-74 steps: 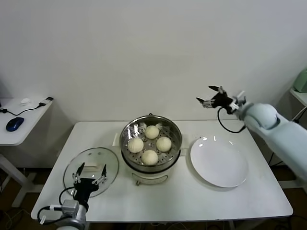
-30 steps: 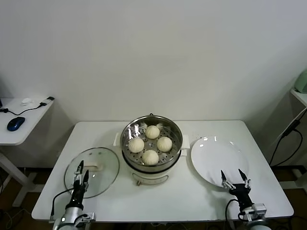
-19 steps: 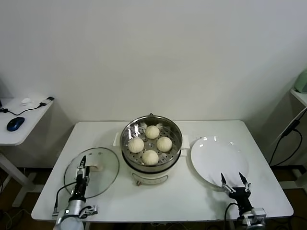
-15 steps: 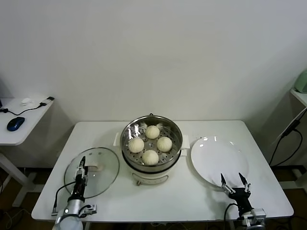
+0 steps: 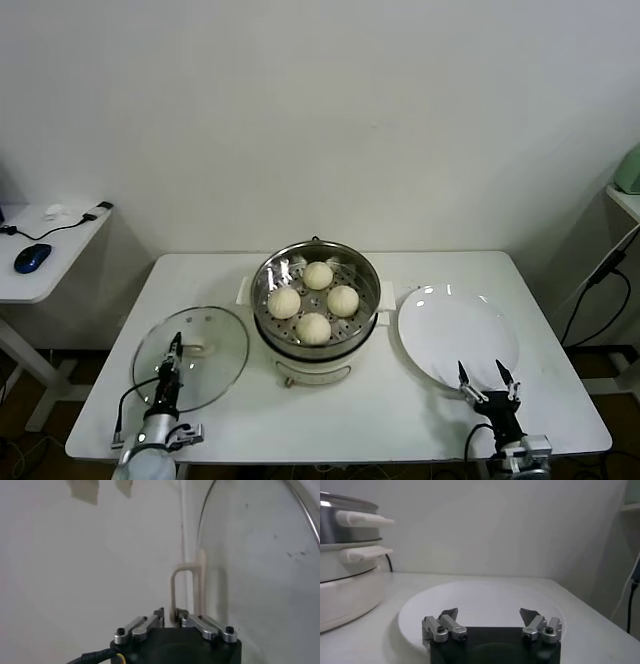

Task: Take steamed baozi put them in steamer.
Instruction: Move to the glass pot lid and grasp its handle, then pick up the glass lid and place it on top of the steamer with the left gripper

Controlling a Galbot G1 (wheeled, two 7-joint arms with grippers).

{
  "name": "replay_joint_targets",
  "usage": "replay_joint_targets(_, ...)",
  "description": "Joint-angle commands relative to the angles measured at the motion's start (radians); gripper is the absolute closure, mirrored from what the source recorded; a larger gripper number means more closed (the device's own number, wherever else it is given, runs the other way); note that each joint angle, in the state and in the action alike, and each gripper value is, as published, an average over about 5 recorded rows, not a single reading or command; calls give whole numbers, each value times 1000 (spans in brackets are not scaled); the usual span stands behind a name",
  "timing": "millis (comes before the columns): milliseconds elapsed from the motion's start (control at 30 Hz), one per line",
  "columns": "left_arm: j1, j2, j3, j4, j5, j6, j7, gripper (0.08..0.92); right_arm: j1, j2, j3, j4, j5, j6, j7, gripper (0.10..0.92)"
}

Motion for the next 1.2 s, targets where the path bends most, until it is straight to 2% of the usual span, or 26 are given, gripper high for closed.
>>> replay_joint_targets(33, -12, -1, 0, 12, -14, -10, -5, 813, -2, -1, -1, 11, 1, -3, 0, 203)
replay_joint_targets(167, 10, 3, -5, -43, -54, -12, 13, 863, -2, -5, 0, 19, 3, -5, 0, 203)
replay_joint_targets(367, 76, 34, -25, -258, -149, 8, 99, 865, -10, -5, 3, 51, -8, -25, 19, 203)
replay_joint_targets(467, 102, 71, -52, -375, -199, 39, 169, 865, -16, -6, 7, 73, -36, -59, 47, 203)
replay_joint_targets(733, 116, 224, -74, -734, -342, 291, 554, 865, -20, -8, -1, 102, -110, -97, 68, 203)
replay_joint_targets(833, 66, 249, -7, -808, -313, 395, 650, 865, -21, -5, -5, 110, -122, -96, 72, 203)
replay_joint_targets(1000, -26, 240, 172, -856, -187, 523, 709, 865, -21, -6, -6, 107, -129, -83, 74, 203)
replay_joint_targets(1100, -65, 217, 313, -860, -106, 576, 732, 865, -19, -1, -8, 102, -128, -68, 72, 203)
replay_joint_targets(1200, -122, 152, 449, -837, 12, 616, 762, 865, -21, 5, -8, 99, -126, -53, 71, 203)
